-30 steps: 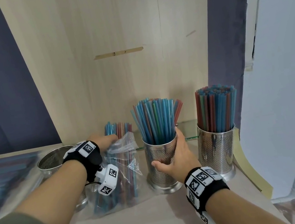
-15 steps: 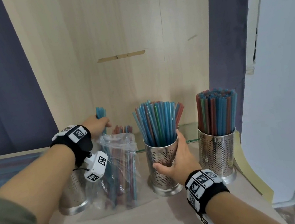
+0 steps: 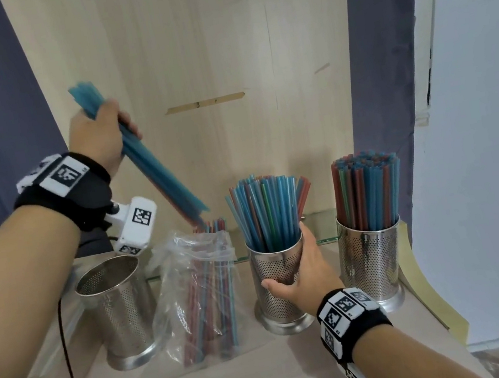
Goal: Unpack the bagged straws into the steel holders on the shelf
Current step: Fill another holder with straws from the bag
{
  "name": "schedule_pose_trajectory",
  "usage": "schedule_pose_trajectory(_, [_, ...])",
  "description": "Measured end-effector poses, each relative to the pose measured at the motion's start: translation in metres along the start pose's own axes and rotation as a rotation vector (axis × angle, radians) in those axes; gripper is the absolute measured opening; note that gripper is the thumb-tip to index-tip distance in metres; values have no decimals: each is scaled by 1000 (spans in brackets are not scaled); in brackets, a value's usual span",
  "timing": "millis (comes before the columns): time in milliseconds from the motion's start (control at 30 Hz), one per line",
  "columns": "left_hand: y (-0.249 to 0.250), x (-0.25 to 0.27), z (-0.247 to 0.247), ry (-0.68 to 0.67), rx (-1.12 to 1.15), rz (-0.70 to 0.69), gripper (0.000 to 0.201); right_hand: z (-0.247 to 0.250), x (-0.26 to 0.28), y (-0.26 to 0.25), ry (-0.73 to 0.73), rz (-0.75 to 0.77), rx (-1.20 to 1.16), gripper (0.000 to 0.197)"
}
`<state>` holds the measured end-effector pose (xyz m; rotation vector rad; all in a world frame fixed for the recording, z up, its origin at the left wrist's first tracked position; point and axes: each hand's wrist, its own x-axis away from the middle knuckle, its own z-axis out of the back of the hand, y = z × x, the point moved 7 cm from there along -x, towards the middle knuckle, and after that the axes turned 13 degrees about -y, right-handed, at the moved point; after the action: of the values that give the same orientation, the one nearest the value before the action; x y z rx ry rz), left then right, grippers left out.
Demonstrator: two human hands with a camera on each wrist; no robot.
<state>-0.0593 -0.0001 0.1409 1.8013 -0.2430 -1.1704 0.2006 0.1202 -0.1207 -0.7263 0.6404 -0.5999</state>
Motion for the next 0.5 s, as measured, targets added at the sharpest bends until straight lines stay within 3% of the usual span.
schedule_pose_trajectory(133, [25,3,-23,-52,347,-5,18,1,1,-1,17,10,-22,120])
schedule_pose_trajectory(267, [17,25,-70,-147,399,84,21,2,1,-2,14,6,-34,118])
schedule_pose_trajectory(367, [0,47,-95,-96,274,86,30,2,1,-3,12,0,-34,119])
schedule_pose_trajectory(500, [-23,69,-109,-12,-104,-54,23,3,4,-4,9,2,-43,118])
